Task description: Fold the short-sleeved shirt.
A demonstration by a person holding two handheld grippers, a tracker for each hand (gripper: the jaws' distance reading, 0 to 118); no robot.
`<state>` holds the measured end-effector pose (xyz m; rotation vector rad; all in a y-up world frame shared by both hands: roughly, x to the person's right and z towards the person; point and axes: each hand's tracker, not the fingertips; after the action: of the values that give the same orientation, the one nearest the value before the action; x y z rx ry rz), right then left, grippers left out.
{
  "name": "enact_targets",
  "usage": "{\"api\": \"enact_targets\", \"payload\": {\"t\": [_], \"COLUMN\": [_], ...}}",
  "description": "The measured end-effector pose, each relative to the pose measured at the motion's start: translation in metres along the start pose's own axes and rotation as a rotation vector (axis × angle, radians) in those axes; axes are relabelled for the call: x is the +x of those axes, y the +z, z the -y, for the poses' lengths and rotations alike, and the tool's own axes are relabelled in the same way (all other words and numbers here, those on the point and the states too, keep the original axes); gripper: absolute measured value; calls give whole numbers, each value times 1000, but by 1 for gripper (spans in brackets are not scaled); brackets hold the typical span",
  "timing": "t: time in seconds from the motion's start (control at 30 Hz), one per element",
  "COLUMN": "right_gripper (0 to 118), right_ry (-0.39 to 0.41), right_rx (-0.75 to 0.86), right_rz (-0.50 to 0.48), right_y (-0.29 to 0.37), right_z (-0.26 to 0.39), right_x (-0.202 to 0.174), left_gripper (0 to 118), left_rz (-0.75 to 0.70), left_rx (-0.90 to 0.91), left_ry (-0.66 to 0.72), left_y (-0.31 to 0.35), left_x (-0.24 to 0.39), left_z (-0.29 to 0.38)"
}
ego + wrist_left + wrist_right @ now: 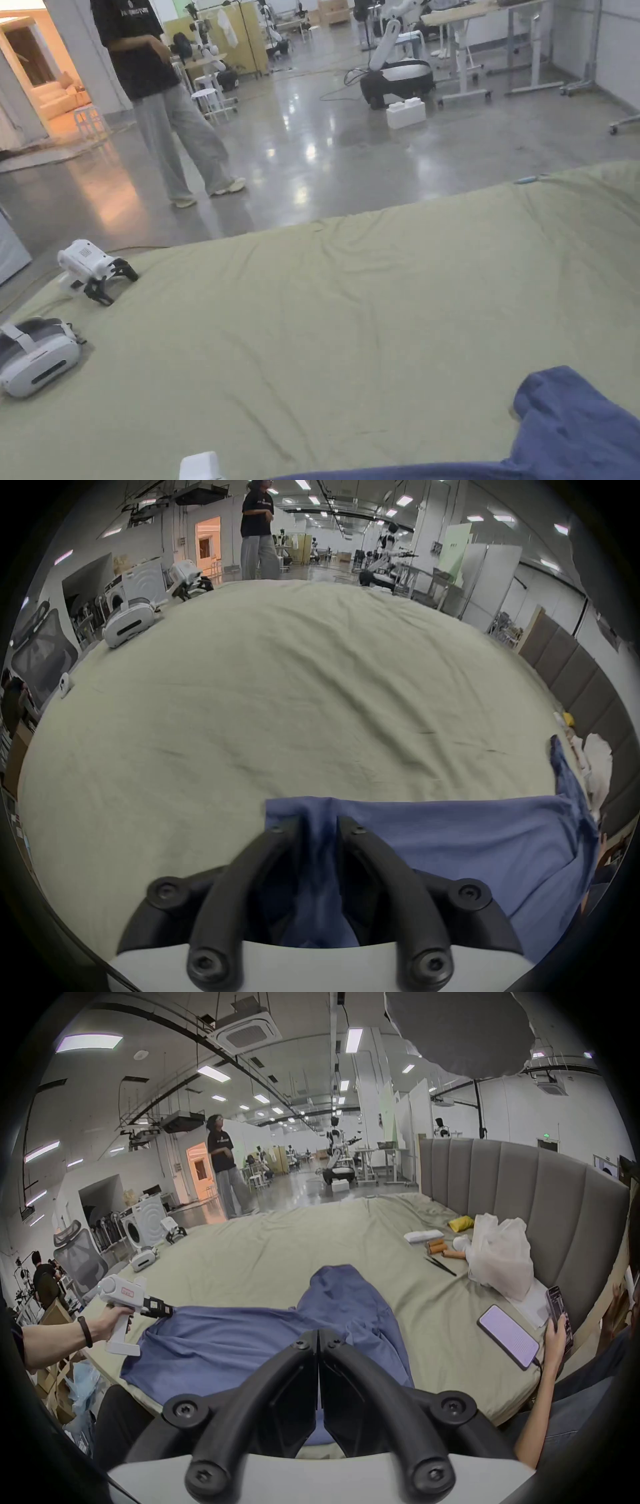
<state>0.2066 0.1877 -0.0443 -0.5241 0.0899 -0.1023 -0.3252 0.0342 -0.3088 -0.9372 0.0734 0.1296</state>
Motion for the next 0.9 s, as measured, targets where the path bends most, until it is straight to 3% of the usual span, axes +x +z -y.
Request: {"api": "enact_targets", "payload": {"t": [0.1, 0.27, 0.3, 0.33, 0.37, 0.4, 0.47, 0.6, 0.63, 0.7, 0.73, 0.77, 0.8, 0.9], "right_gripper": [0, 1, 13, 48, 71, 73, 73, 68, 55, 50, 29, 0, 0, 0], "right_ry": [29, 50, 46, 39, 51, 55, 61, 91, 104, 69, 73, 84, 133, 139], "right_rx": [-27, -157, -236, -265, -317, -370, -535, -668, -699, -668, -666, -639, -610, -534], "right_rz": [-11, -89, -88, -79, -59, -55, -18, 155, 155, 120, 129, 102, 93, 92], "right_y": [-17, -98, -128, -157, -183, -214, -268, -343, -351, -344, -340, -333, -323, -296], "right_z": [-5, -56, -69, -76, -81, -84, -82, -52, -45, -40, -44, -47, -51, -60], "right_x": [3, 26, 33, 41, 49, 58, 72, 97, 101, 101, 99, 96, 92, 91], "left_gripper": [3, 2, 2, 2, 2, 2, 2, 2, 2, 2, 2, 2, 2, 0], "left_rz": [8, -18, -20, -20, -17, -13, -1, 18, 22, 23, 20, 16, 18, 63], "left_rx": [-12, -59, -69, -78, -86, -95, -104, -104, -102, -97, -93, -84, -80, -6], "left_ry": [-7, -29, -34, -34, -34, -33, -21, 13, 23, 33, 28, 9, -9, -44], "left_y": [-5, -10, -11, -11, -11, -11, -7, 0, 2, 4, 1, 0, 2, 26], "left_x": [2, 12, 13, 12, 12, 10, 11, 11, 10, 12, 6, 3, 3, -3], "left_z": [2, -2, -3, -6, -7, -8, -9, -7, -6, -4, -5, -5, -5, -5]}}
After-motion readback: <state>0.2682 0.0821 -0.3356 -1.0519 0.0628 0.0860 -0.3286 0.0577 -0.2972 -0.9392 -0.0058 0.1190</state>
